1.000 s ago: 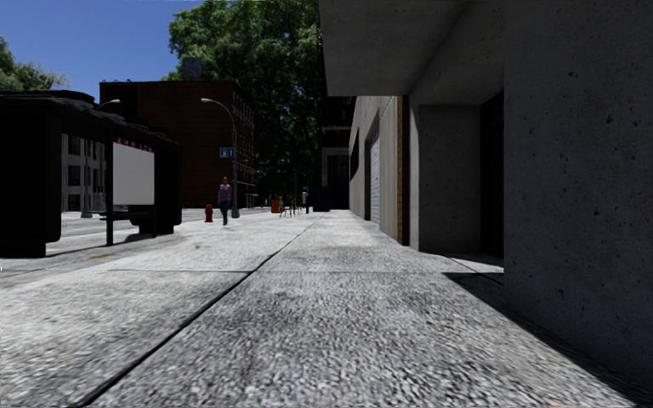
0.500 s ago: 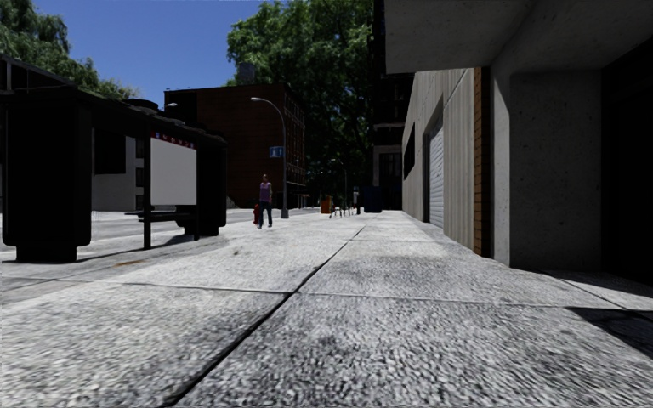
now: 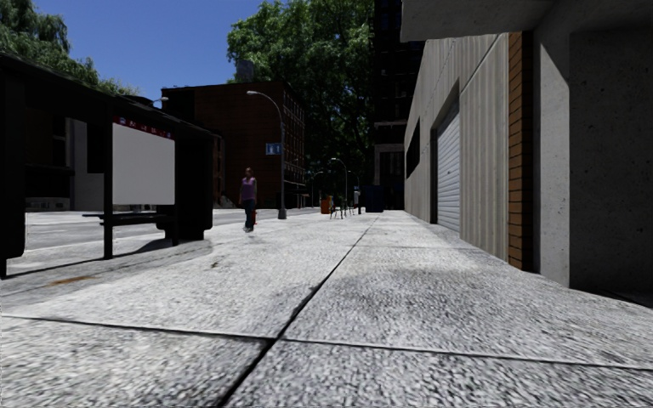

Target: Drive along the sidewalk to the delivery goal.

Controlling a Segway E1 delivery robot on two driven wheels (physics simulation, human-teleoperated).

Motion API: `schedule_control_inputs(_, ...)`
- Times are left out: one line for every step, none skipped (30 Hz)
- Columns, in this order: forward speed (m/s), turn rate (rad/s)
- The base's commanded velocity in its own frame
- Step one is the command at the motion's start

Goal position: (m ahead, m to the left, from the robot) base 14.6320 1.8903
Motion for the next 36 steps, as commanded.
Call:
schedule_control_inputs(2.00, 0.00)
schedule_control_inputs(2.00, 0.00)
schedule_control_inputs(2.00, 0.00)
schedule_control_inputs(2.00, 0.00)
schedule_control_inputs(2.00, 0.00)
schedule_control_inputs(2.00, 0.00)
schedule_control_inputs(2.00, 0.00)
schedule_control_inputs(2.00, 0.00)
schedule_control_inputs(2.00, 0.00)
schedule_control_inputs(2.00, 0.00)
schedule_control_inputs(2.00, 0.00)
schedule_control_inputs(2.00, 0.00)
schedule_control_inputs(2.00, 0.00)
schedule_control_inputs(2.00, 0.00)
schedule_control_inputs(2.00, 0.00)
schedule_control_inputs(2.00, 0.00)
schedule_control_inputs(2.00, 0.00)
schedule_control_inputs(2.00, 0.00)
schedule_control_inputs(2.00, 0.00)
schedule_control_inputs(2.00, 0.00)
schedule_control_inputs(2.00, 0.00)
schedule_control_inputs(2.00, 0.00)
schedule_control_inputs(2.00, 0.00)
schedule_control_inputs(2.00, 0.00)
schedule_control_inputs(2.00, 0.00)
schedule_control_inputs(2.00, 0.00)
schedule_control_inputs(2.00, 0.00)
schedule_control_inputs(2.00, 0.00)
schedule_control_inputs(2.00, 0.00)
schedule_control_inputs(2.00, 0.00)
schedule_control_inputs(2.00, 0.00)
schedule_control_inputs(2.00, 0.00)
schedule_control_inputs(2.00, 0.00)
schedule_control_inputs(2.00, 0.00)
schedule_control_inputs(2.00, 0.00)
schedule_control_inputs(2.00, 0.00)
